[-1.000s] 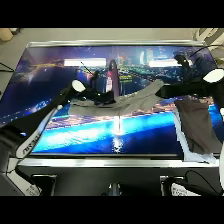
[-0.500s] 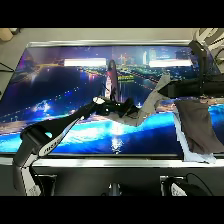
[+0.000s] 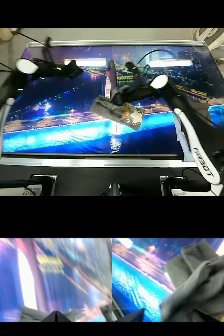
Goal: Fold the shirts.
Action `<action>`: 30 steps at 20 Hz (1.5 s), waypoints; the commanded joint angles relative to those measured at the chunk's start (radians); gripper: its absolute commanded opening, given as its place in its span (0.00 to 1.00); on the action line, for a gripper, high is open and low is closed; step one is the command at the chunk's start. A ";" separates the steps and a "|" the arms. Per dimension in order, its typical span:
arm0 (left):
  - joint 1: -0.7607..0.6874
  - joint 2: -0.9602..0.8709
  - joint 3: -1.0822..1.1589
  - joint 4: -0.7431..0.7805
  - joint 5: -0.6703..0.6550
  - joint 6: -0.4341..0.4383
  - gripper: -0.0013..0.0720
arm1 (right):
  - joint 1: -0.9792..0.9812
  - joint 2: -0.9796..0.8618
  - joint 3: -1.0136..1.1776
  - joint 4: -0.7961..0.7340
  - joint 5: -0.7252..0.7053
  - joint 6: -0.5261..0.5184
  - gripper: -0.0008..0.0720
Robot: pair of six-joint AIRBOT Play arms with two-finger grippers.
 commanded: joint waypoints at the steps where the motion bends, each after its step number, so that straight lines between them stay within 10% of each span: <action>1: 0.125 0.182 0.000 0.165 -0.068 -0.021 0.05 | 0.040 -0.117 0.001 0.140 -0.046 -0.079 0.97; 8: 0.145 0.280 -0.002 0.357 -0.190 0.005 0.05 | -0.328 0.003 -0.031 -0.496 0.396 0.135 0.93; 15: 0.084 0.278 -0.002 0.357 -0.186 0.004 0.05 | -0.258 -0.005 -0.352 -0.106 -0.029 0.143 0.93; 16: 0.077 0.278 -0.002 0.357 -0.186 0.005 0.05 | -0.243 -0.019 -0.353 -0.077 -0.055 0.143 0.85; 18: 0.072 0.278 -0.002 0.358 -0.185 0.004 0.05 | -0.246 -0.023 -0.347 0.013 -0.094 0.119 0.03; 21: 0.072 0.278 -0.002 0.361 -0.185 0.005 0.05 | -0.368 0.009 -0.212 0.132 0.013 -0.092 0.04; 30: 0.072 0.275 -0.002 0.360 -0.153 0.005 0.05 | -0.933 0.123 0.259 -0.069 0.475 0.077 0.04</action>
